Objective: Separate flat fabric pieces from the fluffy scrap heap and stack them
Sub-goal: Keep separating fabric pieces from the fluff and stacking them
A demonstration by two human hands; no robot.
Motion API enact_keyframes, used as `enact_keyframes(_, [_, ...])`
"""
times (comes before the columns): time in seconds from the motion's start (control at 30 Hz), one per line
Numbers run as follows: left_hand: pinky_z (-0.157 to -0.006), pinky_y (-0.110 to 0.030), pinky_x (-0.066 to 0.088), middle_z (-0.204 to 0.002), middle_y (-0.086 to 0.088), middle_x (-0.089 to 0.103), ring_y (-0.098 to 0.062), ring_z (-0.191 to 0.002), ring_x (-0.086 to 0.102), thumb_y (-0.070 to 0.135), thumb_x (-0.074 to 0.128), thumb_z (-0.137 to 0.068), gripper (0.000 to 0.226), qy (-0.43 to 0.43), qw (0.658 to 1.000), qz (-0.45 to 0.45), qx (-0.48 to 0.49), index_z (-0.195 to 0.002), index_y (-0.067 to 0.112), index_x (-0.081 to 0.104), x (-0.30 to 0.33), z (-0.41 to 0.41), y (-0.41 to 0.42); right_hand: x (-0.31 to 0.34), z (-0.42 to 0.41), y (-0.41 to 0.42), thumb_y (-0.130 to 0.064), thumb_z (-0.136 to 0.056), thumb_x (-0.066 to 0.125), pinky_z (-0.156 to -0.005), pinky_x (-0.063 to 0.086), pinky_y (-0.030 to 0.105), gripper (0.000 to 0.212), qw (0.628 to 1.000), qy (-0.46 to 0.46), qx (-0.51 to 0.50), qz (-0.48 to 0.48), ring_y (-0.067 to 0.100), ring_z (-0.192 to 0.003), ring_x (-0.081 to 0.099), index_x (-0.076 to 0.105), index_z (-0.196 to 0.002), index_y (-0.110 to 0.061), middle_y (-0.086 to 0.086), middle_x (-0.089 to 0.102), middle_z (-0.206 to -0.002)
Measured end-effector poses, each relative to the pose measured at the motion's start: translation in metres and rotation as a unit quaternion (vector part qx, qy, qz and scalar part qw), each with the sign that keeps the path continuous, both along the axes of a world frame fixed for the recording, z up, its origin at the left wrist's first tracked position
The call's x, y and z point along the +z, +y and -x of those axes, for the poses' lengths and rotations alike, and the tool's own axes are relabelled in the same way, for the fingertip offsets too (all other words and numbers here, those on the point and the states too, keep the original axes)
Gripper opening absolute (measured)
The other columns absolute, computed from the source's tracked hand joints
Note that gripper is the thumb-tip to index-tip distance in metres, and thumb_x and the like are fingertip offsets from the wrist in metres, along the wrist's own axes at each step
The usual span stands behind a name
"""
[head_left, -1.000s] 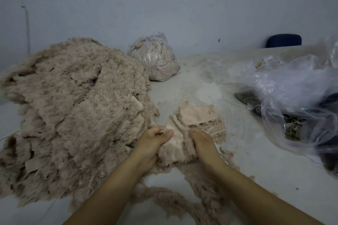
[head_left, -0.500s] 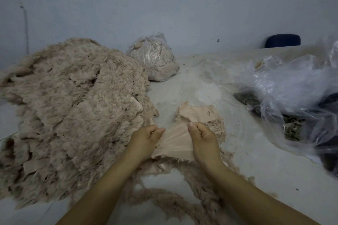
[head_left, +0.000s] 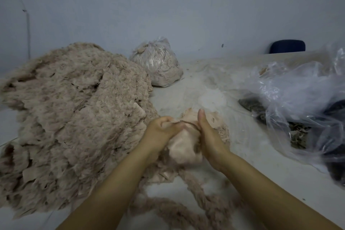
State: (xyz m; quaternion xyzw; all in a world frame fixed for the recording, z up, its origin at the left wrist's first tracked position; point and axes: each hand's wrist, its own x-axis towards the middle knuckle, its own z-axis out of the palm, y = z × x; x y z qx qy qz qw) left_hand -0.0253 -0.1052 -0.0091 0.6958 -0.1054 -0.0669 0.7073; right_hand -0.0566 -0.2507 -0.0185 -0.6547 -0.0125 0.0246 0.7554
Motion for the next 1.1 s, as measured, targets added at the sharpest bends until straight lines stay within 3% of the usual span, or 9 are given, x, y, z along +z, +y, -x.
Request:
enact_keyframes(0.1, [-0.051,-0.025,0.051,-0.074,-0.013,0.066,-0.021,-0.059,0.063,0.006,0.066,-0.084,0.009,0.063,0.99,0.12,0.033,-0.081,0.004,0.058,0.0,-0.004,-0.001,-0.015,0.008,0.0,-0.051,-0.085,0.058,-0.078,0.057,0.036,0.051,0.996,0.027,0.022,-0.08,0.026,-0.094,0.069,0.069,-0.108,-0.007,0.014,0.072,-0.104])
enact_keyframes(0.23, [-0.055,-0.025,0.051,-0.081,-0.011,0.064,-0.015,-0.061,0.063,0.019,0.076,-0.077,0.026,0.053,0.997,0.044,0.032,-0.09,0.014,0.054,-0.004,-0.007,-0.008,-0.014,-0.002,-0.002,-0.021,-0.093,0.06,-0.056,0.049,0.025,0.018,0.986,-0.024,-0.164,0.004,0.016,-0.063,0.06,0.061,-0.082,-0.007,0.004,0.065,-0.069])
enact_keyframes(0.3, [-0.064,-0.026,0.053,-0.091,-0.007,0.064,-0.011,-0.071,0.065,0.046,0.078,-0.065,0.057,0.012,0.999,-0.039,0.023,-0.109,0.025,0.051,-0.003,-0.011,-0.013,-0.004,-0.013,-0.01,-0.021,-0.092,0.061,-0.056,0.044,0.027,0.021,0.976,-0.073,-0.188,0.082,0.012,-0.06,0.055,0.062,-0.074,-0.011,0.0,0.061,-0.064])
enact_keyframes(0.37, [-0.058,-0.014,0.05,-0.085,0.003,0.063,0.002,-0.067,0.063,0.044,0.073,-0.076,0.048,-0.056,0.993,-0.082,0.062,-0.114,0.027,0.051,0.0,-0.02,-0.021,0.004,-0.025,-0.019,-0.025,-0.09,0.064,-0.056,0.04,0.027,0.025,0.971,-0.094,-0.163,0.147,0.009,-0.057,0.051,0.064,-0.07,-0.009,0.001,0.059,-0.063])
enact_keyframes(0.47, [-0.058,-0.025,0.045,-0.073,0.002,0.06,-0.014,-0.067,0.058,0.028,0.058,-0.092,0.013,-0.123,0.972,-0.129,0.152,-0.088,0.016,0.057,0.001,-0.042,-0.034,0.009,-0.044,-0.033,-0.035,-0.086,0.068,-0.058,0.038,0.021,0.028,0.949,-0.089,-0.178,0.244,0.005,-0.059,0.051,0.066,-0.065,-0.017,-0.01,0.06,-0.061])
enact_keyframes(0.6, [-0.062,-0.033,0.032,-0.075,-0.002,0.055,-0.022,-0.074,0.05,0.029,0.047,-0.098,0.027,-0.142,0.947,-0.228,0.179,-0.077,0.012,0.05,-0.009,-0.067,-0.052,0.011,-0.071,-0.052,-0.044,-0.083,0.068,-0.056,0.039,0.011,0.027,0.906,-0.082,-0.249,0.333,0.005,-0.069,0.057,0.062,-0.065,-0.024,-0.01,0.065,-0.072])
enact_keyframes(0.8, [-0.054,-0.03,0.02,-0.066,0.005,0.045,-0.019,-0.067,0.045,0.034,0.041,-0.1,0.034,-0.102,0.924,-0.341,0.138,-0.073,0.013,0.041,-0.034,-0.079,-0.061,-0.006,-0.082,-0.065,-0.05,-0.088,0.059,-0.059,0.039,0.029,0.028,0.843,-0.001,-0.235,0.483,0.02,-0.081,0.057,0.062,-0.083,-0.023,0.003,0.067,-0.088])
enact_keyframes(0.97, [-0.05,-0.028,0.036,-0.068,-0.009,0.051,-0.021,-0.058,0.046,0.028,0.045,-0.097,0.026,0.017,0.978,-0.192,0.076,-0.075,0.013,0.045,-0.038,-0.068,-0.066,-0.015,-0.064,-0.043,-0.034,-0.095,0.045,-0.087,0.041,0.04,0.032,0.762,-0.234,-0.27,0.541,0.03,-0.103,0.055,0.065,-0.109,-0.013,0.01,0.062,-0.109])
enact_keyframes(1.1, [-0.037,-0.02,0.036,-0.06,-0.006,0.056,-0.015,-0.043,0.05,0.018,0.038,-0.1,0.024,0.069,0.987,-0.137,0.051,-0.08,0.012,0.049,-0.035,-0.059,-0.063,-0.04,-0.061,-0.032,-0.049,-0.1,0.026,-0.111,0.013,0.044,0.046,0.76,-0.156,-0.131,0.617,0.017,-0.134,0.032,0.05,-0.134,-0.032,-0.004,0.045,-0.141])
